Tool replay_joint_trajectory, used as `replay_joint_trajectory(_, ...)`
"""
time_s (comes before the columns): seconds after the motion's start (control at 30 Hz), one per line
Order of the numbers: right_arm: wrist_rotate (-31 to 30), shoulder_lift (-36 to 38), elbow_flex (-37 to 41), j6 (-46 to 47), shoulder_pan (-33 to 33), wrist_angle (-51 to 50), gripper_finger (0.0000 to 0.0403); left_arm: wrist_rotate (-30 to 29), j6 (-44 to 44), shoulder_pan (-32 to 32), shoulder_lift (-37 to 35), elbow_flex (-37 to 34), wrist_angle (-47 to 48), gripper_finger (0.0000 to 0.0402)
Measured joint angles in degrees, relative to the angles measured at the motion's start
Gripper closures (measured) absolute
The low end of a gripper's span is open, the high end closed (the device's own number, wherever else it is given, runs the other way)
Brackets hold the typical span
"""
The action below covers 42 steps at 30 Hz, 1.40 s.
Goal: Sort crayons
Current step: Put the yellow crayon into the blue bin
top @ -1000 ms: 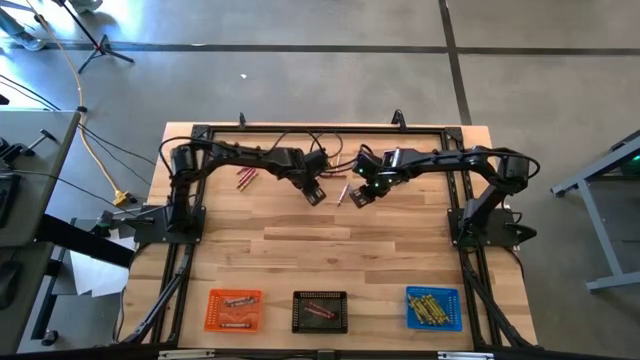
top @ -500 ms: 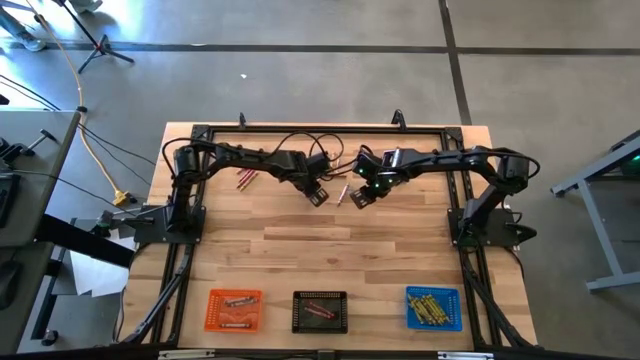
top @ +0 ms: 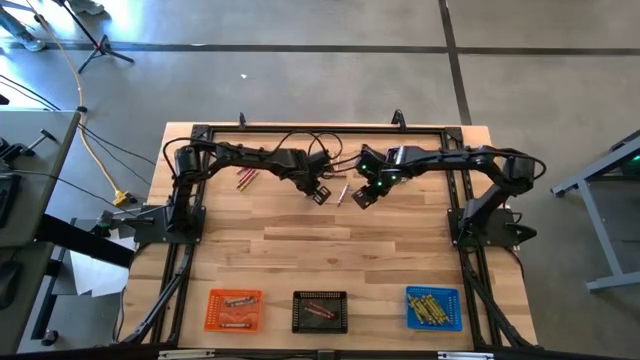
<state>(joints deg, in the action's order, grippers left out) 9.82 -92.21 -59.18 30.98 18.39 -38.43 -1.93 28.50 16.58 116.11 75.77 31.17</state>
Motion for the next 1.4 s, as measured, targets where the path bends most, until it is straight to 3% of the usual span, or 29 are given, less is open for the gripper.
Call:
replay_joint_trajectory(0.13,-1.23,3.92,0.00,-1.35,0.17,0.72,0.0297,2.35,1.00,-0.74,-3.54,1.99,-0.49,0.0399)
replay_joint_trajectory(0.27,-3.97,7.79,0.00,-1.33,0.26,3.22,0.0297,0.90,2.97,-0.78,-7.46,3.59,-2.23,0.0400)
replay_joint_trajectory(0.5,-4.80,14.71,0.00,-1.84,-0.53,13.03,0.0297,-0.05,5.39,-2.13,-13.88,4.54,-11.35,0.0401)
replay_joint_trajectory(0.73,-6.60,21.86,0.00,-5.63,-0.94,19.43,0.0297,-12.33,5.43,-3.09,-21.06,4.55,-10.15,0.0401)
replay_joint_trajectory(1.1,-10.90,21.64,0.00,-4.53,-1.31,36.31,0.0244,-12.95,4.32,-5.51,-24.15,4.57,-15.04,0.0401)
replay_joint_trajectory(1.4,-14.24,21.21,0.00,-1.17,-0.76,37.17,0.0204,-14.08,4.26,-5.55,-24.15,4.57,-19.17,0.0401)
